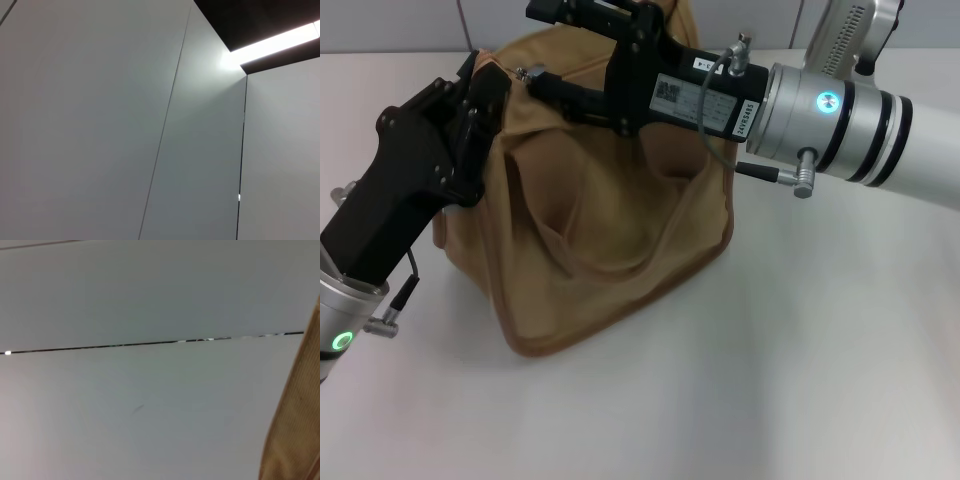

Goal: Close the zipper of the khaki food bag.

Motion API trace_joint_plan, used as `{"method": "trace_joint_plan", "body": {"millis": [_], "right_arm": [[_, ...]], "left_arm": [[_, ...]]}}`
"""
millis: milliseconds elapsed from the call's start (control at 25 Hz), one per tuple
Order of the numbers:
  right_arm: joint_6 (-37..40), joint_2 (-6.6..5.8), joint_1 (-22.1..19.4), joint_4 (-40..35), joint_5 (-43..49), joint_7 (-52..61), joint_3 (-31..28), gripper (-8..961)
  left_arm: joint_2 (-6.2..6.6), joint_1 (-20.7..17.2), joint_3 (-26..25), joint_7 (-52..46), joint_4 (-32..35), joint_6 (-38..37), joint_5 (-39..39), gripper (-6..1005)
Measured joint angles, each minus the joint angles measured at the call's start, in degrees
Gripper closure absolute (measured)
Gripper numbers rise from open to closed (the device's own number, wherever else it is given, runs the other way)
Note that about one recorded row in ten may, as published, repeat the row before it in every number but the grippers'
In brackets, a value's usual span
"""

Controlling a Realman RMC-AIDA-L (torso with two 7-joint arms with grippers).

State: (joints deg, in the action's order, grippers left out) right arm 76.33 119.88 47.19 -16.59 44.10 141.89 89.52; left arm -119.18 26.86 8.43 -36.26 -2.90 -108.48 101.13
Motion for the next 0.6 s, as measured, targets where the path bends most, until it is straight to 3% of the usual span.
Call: {"method": "trace_joint_plan", "body": {"millis": [600], "right_arm": [[-1.8,0.01,0.4,0.0,0.4,-0.2,0.4,291]], "left_arm": [[0.00,0.1,0.0,0.1,0.0,0.4,0.0,924]]}}
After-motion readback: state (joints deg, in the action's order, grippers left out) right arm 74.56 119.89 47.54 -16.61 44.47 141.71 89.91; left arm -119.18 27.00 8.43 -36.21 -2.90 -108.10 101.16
